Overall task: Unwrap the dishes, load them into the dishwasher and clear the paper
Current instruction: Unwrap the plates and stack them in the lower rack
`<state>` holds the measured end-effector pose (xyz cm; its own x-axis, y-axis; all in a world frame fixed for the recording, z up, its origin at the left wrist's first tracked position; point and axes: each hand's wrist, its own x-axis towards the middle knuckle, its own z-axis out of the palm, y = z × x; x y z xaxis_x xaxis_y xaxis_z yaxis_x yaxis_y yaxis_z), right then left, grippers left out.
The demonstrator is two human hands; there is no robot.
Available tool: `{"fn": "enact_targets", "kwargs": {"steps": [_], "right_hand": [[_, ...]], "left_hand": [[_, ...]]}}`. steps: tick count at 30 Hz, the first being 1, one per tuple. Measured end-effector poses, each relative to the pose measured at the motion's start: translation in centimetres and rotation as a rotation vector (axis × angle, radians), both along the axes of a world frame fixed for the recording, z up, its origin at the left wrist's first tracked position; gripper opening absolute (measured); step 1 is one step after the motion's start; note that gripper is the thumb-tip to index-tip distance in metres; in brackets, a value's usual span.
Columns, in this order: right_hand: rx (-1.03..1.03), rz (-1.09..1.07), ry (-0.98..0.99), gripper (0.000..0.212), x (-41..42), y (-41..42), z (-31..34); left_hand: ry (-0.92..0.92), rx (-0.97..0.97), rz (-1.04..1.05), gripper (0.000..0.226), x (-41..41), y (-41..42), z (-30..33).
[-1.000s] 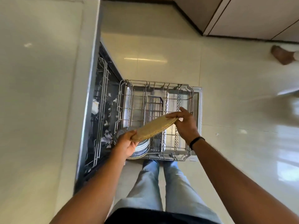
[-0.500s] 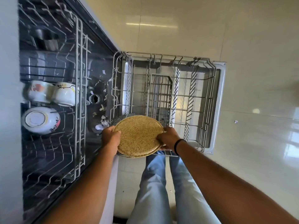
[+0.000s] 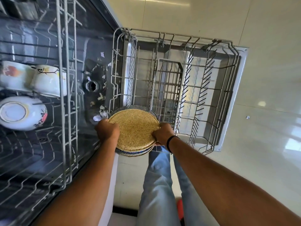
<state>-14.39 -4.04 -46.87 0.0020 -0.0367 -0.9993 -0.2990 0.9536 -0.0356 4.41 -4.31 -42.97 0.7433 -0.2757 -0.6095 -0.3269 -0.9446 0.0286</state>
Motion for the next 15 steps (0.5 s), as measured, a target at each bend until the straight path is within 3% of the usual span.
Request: {"fn": "enact_targets", "kwargs": {"steps": [5,15], "right_hand": [[-0.102,0.044,0.046,0.044,0.0,0.9,-0.9],[-0.095,0.058,0.056,0.036,-0.6,-1.0,-1.0]], "left_hand": [[0.003,-0.034,0.043,0.041,-0.4,0.2,0.2],[0.025,-0.042,0.089,0.044,-0.8,-1.5,-0.8]]}}
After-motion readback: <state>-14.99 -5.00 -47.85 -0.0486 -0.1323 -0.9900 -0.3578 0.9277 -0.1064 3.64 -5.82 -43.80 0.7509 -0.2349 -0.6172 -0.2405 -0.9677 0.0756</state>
